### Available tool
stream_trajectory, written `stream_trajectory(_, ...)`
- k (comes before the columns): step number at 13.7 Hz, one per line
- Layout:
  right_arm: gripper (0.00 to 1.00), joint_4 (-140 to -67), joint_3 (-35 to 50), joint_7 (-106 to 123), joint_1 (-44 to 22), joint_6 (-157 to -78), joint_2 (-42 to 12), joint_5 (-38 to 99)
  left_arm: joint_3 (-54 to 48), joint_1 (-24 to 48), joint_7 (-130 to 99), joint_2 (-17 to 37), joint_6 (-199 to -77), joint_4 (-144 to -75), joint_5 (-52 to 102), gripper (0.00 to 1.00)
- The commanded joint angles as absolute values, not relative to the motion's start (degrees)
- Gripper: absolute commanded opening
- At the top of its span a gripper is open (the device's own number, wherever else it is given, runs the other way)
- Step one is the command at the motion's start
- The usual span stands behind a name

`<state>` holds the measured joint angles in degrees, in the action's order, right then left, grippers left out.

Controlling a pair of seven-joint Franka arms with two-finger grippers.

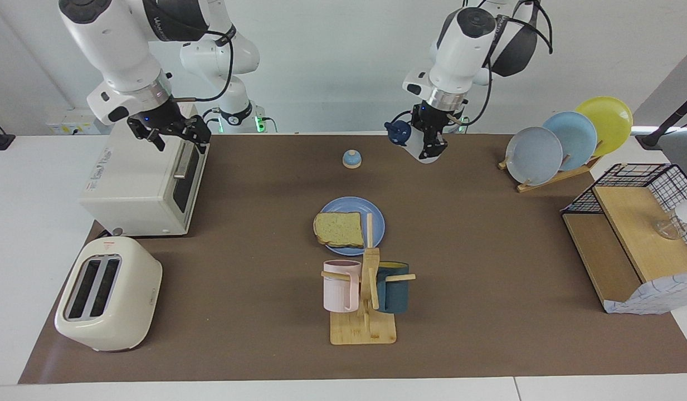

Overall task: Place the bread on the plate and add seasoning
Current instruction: 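Bring the bottle near the plate while the right gripper withdraws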

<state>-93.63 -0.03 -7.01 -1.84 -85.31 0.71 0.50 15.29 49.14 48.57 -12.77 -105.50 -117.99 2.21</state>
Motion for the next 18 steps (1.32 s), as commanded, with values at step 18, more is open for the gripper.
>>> stream_trajectory(18, 1.0, -90.53, 9.99, -16.55, 0.62, -82.35, 0.0, 21.32, 13.45, 49.22, 49.13, -16.61, -105.21, -122.34, 0.97, 0.0)
